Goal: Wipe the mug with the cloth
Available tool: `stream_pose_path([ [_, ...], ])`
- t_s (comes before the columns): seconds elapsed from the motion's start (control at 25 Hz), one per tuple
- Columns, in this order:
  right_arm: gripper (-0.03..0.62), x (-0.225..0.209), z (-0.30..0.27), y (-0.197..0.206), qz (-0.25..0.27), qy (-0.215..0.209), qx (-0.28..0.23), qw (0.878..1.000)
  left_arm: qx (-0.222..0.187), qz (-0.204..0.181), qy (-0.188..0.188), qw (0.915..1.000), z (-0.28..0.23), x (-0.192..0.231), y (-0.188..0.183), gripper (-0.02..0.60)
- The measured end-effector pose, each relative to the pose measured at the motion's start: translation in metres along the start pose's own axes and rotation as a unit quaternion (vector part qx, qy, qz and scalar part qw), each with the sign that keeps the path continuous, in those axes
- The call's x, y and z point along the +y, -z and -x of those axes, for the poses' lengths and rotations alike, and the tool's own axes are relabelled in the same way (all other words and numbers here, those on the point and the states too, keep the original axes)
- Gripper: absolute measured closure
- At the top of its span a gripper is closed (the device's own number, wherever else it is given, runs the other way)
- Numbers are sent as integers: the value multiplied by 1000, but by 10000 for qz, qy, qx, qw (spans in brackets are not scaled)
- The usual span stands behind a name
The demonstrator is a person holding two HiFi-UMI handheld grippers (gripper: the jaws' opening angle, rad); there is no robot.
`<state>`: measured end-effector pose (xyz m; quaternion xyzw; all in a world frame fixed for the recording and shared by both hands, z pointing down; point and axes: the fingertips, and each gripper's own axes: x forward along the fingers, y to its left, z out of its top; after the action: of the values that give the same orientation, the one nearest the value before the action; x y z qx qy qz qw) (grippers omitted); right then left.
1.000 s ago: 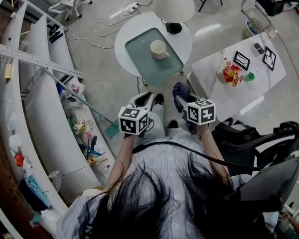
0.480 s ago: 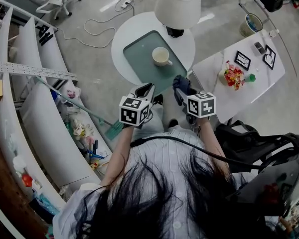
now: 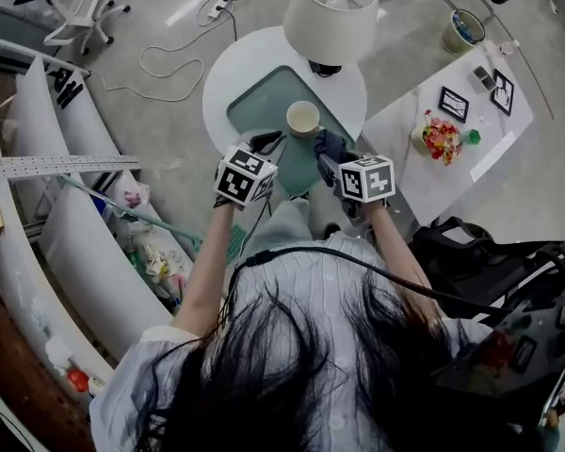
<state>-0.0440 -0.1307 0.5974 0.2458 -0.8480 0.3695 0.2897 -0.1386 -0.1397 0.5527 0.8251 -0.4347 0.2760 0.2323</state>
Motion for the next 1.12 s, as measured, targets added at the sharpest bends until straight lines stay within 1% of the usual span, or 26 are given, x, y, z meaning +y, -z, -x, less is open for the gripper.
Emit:
stream_pose_path([
  [0.12,500,-4,-14,-5,-21,99,85,9999,178,-610,309,9975,-17,14,-10,546],
  [0.2,500,-6,-22,-7,-69,156,129,9998,387,-996,528,9929,-29,21,-13,546],
  [0.28,500,-7,-28,-7,-120,202,157,9996,633,-1367,779,9855,-43,26,-13,546],
  [0.4,500,-6,-33,-6,-160,256,205,9993,809,-1942,1030,9722,-63,33,-22,545],
  [0.44,500,-6,-34,-5,-183,271,222,9992,870,-2173,1091,9661,-70,34,-25,545],
  [0.48,500,-6,-35,-4,-203,284,231,9991,965,-2429,1160,9583,-76,35,-28,545],
  [0.6,500,-4,-38,-3,-235,302,242,9990,1374,-3121,1441,9290,-93,35,-25,545],
  [0.8,500,-5,-38,1,-308,326,259,9987,2104,-3737,1935,8824,-118,27,-4,544],
  [0.84,500,-5,-38,0,-318,336,247,9986,2207,-3828,2001,8745,-122,26,0,545],
  [0.88,500,-6,-38,0,-325,344,234,9986,2276,-3881,2057,8690,-125,25,3,545],
  [0.92,500,-6,-38,-1,-334,349,221,9986,2323,-3896,2100,8661,-128,25,4,545],
  [1.0,500,-7,-39,0,-400,344,214,9984,2401,-3877,2121,8643,-134,24,7,545],
  [1.08,500,-8,-40,1,-461,341,225,9981,2456,-3866,2018,8657,-139,27,9,545],
  [1.12,500,-9,-40,1,-470,347,226,9980,2471,-3846,1947,8679,-142,29,10,545],
])
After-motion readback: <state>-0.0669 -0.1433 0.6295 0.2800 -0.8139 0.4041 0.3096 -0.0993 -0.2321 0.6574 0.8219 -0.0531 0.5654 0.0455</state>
